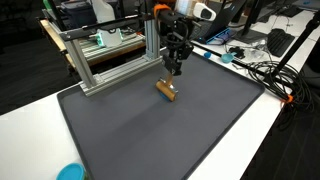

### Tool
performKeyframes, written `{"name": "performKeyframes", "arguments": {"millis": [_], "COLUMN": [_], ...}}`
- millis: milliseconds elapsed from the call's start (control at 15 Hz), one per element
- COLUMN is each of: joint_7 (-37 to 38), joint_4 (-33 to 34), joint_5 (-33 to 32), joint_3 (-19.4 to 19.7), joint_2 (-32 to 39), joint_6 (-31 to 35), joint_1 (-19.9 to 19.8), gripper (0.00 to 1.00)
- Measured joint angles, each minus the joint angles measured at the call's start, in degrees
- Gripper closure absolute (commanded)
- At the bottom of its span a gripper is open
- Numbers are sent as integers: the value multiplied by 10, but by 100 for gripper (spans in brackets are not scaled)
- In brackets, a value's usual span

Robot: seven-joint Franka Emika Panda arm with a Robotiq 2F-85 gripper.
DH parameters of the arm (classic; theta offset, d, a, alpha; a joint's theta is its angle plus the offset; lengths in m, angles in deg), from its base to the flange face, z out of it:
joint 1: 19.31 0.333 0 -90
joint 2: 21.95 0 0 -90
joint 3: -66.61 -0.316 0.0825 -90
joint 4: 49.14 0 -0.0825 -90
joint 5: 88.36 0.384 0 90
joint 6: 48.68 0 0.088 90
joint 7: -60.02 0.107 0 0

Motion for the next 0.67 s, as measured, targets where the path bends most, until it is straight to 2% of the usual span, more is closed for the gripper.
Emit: {"name": "performKeyframes", "arguments": {"millis": [667], "joint_7": [56], "joint_4": [3], "joint_5": [-12], "joint_3": [7], "joint_2": [3], "joint_6": [-7], "joint_1": [0], "gripper": [78]}}
